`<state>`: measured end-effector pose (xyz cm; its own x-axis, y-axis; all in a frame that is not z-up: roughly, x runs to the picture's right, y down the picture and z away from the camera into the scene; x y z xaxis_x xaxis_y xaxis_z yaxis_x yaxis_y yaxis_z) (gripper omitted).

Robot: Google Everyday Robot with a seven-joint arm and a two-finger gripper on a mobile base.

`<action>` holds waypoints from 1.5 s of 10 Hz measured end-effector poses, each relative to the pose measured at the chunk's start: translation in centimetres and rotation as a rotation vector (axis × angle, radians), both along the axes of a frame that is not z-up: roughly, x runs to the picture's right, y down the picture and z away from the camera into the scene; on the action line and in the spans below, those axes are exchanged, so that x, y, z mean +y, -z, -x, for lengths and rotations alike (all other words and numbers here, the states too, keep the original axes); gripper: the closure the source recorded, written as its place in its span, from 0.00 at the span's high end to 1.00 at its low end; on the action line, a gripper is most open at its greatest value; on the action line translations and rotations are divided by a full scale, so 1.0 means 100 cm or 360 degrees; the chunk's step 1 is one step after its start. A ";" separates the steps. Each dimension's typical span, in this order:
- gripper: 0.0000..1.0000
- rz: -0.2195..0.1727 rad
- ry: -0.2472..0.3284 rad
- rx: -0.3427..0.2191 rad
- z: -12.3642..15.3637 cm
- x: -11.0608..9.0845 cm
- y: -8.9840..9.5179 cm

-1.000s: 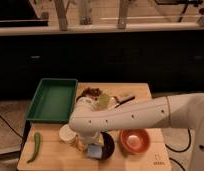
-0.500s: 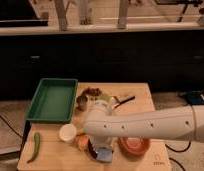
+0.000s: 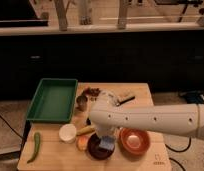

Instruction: Wipe purple bowl with sponge

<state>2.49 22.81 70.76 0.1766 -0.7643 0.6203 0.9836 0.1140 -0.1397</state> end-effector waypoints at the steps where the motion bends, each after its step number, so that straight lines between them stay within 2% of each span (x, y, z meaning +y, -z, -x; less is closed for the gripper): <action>1: 0.00 -0.0002 0.0021 -0.0023 0.011 -0.006 -0.004; 3: 0.00 0.0015 0.0067 -0.0073 0.033 -0.007 -0.005; 4: 0.00 0.0040 0.0119 -0.0124 0.050 -0.005 -0.004; 6: 0.00 0.0099 0.0170 -0.0176 0.063 0.002 0.000; 10: 0.00 0.0147 0.0144 -0.0166 0.060 0.014 0.006; 15: 0.00 0.0151 0.0139 -0.0167 0.060 0.014 0.006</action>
